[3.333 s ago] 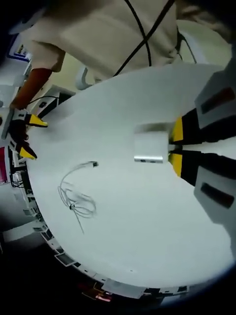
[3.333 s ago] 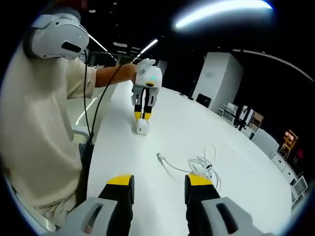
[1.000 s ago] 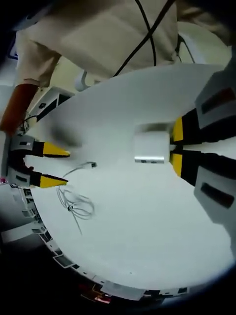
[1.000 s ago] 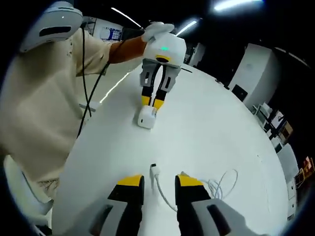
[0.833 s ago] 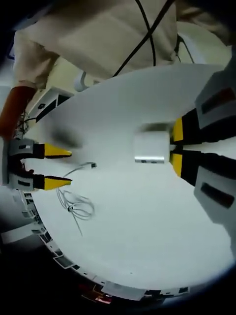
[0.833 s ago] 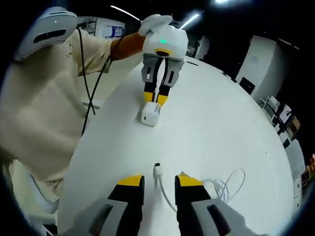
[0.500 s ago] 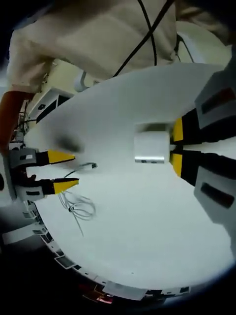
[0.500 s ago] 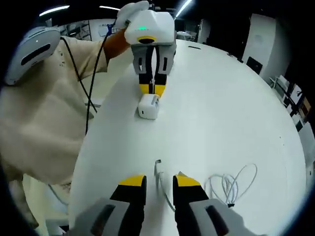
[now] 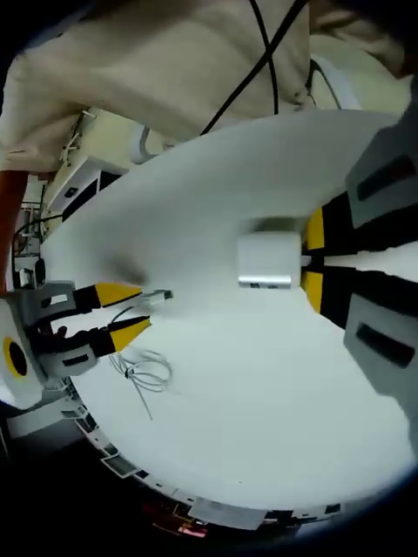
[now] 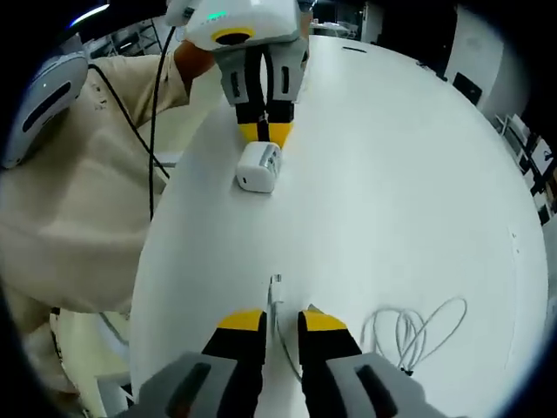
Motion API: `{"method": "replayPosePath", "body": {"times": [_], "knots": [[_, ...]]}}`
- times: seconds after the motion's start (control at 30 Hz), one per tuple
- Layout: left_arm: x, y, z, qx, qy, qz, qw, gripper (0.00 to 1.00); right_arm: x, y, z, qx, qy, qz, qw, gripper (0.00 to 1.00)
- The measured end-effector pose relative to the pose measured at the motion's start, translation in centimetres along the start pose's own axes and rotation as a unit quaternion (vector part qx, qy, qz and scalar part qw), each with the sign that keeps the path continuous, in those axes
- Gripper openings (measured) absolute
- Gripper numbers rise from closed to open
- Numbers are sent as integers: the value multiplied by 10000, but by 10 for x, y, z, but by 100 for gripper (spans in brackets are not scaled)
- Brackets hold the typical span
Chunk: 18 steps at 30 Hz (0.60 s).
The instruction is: Plug the desk Type‑C cable into the charger adapter.
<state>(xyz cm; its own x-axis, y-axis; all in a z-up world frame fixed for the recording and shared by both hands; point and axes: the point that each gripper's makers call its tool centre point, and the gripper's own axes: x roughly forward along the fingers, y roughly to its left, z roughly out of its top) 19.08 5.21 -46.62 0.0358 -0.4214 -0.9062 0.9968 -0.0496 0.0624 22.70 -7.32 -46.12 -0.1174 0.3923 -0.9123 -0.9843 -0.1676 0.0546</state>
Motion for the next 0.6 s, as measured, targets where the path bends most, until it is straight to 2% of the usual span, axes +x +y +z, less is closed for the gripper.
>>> {"method": "replayPosePath", "body": {"times": [0.2,0.33,0.43,0.6], "knots": [[0,0,0,-30,-15,4,10000,6,4,4,0,-148,158,-68,9997,14],[0,1,-1,-40,-24,10,10000,6,6,6,0,-97,143,-157,9997,7],[0,2,-1,-39,-13,20,10000,5,6,5,0,-65,104,-170,9998,6],[0,2,-2,-63,-4,9,10000,5,7,6,0,-116,7,-439,9990,6]]}}
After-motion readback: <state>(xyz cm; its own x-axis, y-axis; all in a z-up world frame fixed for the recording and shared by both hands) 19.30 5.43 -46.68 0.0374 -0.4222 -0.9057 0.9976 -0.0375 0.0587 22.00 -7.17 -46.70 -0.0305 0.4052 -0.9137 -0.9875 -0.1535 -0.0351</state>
